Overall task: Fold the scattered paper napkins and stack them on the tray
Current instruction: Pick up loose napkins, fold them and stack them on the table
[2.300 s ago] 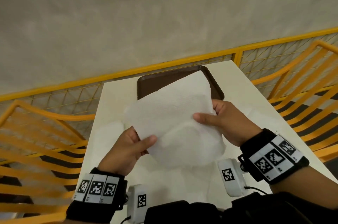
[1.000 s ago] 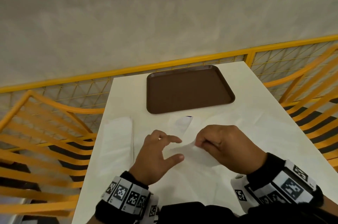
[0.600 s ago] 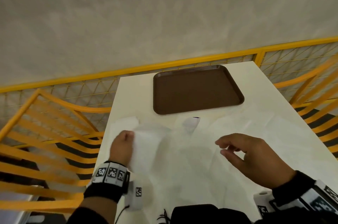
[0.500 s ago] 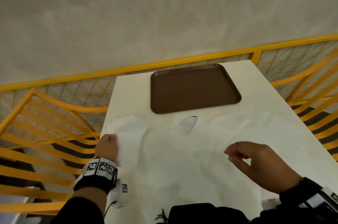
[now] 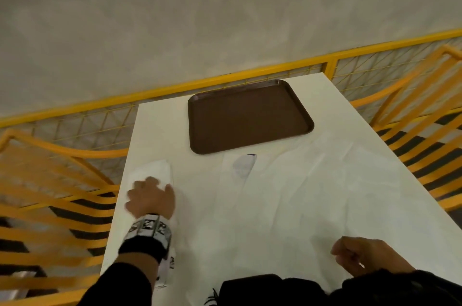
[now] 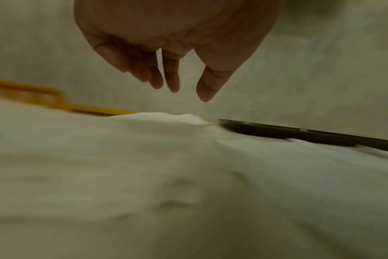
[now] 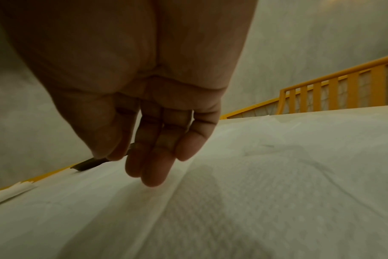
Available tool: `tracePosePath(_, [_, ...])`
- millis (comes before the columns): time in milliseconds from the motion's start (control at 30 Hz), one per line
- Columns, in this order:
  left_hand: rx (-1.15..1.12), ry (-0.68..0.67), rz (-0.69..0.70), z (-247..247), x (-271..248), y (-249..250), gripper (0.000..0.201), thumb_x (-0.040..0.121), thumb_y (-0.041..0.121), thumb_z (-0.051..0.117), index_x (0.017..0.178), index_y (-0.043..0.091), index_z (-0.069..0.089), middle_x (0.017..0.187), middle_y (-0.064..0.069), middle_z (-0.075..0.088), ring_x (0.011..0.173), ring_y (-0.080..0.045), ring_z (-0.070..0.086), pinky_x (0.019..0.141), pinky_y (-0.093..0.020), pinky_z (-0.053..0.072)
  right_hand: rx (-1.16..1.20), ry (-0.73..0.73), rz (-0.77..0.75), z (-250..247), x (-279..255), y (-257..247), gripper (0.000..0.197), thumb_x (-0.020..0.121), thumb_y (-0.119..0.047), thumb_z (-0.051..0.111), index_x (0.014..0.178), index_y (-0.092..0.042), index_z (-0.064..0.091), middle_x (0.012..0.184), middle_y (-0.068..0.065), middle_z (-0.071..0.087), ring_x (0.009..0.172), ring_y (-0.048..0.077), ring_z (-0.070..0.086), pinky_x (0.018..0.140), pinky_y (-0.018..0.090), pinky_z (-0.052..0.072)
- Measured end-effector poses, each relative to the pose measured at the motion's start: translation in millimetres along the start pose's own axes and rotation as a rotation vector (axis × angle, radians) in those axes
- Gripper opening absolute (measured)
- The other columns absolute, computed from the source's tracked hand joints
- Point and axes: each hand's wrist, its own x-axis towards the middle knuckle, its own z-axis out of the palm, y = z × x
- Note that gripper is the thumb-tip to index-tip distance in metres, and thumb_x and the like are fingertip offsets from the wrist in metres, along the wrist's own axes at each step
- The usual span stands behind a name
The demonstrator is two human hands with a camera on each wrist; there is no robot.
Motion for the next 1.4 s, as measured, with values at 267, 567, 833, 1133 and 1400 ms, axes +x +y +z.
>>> tracePosePath(267, [-0.225, -0.456, 0.153, 49, -43, 85, 0.064, 0.069, 0.051, 0.072, 0.108, 0.001, 0.061, 0.109, -0.009, 0.067, 0.103, -0.029, 0.063, 0.078, -0.027, 0.048, -0.076, 0.087, -0.050, -5, 15, -14, 0.031, 0.088, -0.036, 0.058, 0.072, -0.057, 0.043, 0.072, -0.028, 0.060, 0.082, -0.006, 0.059, 0.075, 0.008, 0.046])
tracePosePath(567, [-0.241, -0.292, 0.253, 33, -62, 88, 0.038, 0.089, 0.033, 0.055, 0.121, 0.012, 0.057, 0.125, -0.006, 0.061, 0.108, -0.024, 0.057, 0.090, -0.029, 0.043, -0.044, 0.099, -0.137, -4, 15, -14, 0.023, 0.089, -0.037, 0.056, 0.077, -0.054, 0.045, 0.079, -0.025, 0.061, 0.079, -0.004, 0.059, 0.074, 0.006, 0.044])
tracePosePath(833, [-0.537, 0.056, 0.642, -68, -84, 62, 0.027, 0.092, 0.024, 0.056, 0.113, 0.012, 0.068, 0.114, -0.001, 0.069, 0.108, -0.017, 0.061, 0.094, -0.019, 0.036, 0.169, 0.251, -0.288, -20, 39, -43, 0.032, 0.084, -0.039, 0.066, 0.105, -0.055, 0.048, 0.102, -0.023, 0.062, 0.095, -0.002, 0.058, 0.074, 0.008, 0.045])
tracePosePath(1133, [-0.844, -0.611, 0.780, -184, -110, 39, 0.023, 0.081, 0.013, 0.058, 0.095, 0.020, 0.076, 0.095, -0.003, 0.076, 0.084, -0.013, 0.072, 0.067, -0.017, 0.054, 0.488, 0.126, -0.489, -94, 73, -133, 0.102, 0.063, -0.044, 0.084, 0.145, -0.040, 0.023, 0.146, -0.021, 0.038, 0.131, -0.011, 0.033, 0.108, 0.022, 0.030])
tracePosePath(1400, [-1.308, -0.872, 0.413, -140, -93, 27, 0.072, 0.063, 0.056, 0.077, 0.120, 0.014, 0.064, 0.121, -0.015, 0.065, 0.105, -0.026, 0.067, 0.077, -0.034, 0.058, 0.866, 0.083, -0.489, -104, 57, -142, 0.033, 0.074, -0.020, 0.075, 0.104, -0.009, 0.069, 0.103, 0.006, 0.074, 0.095, 0.025, 0.070, 0.083, 0.039, 0.056])
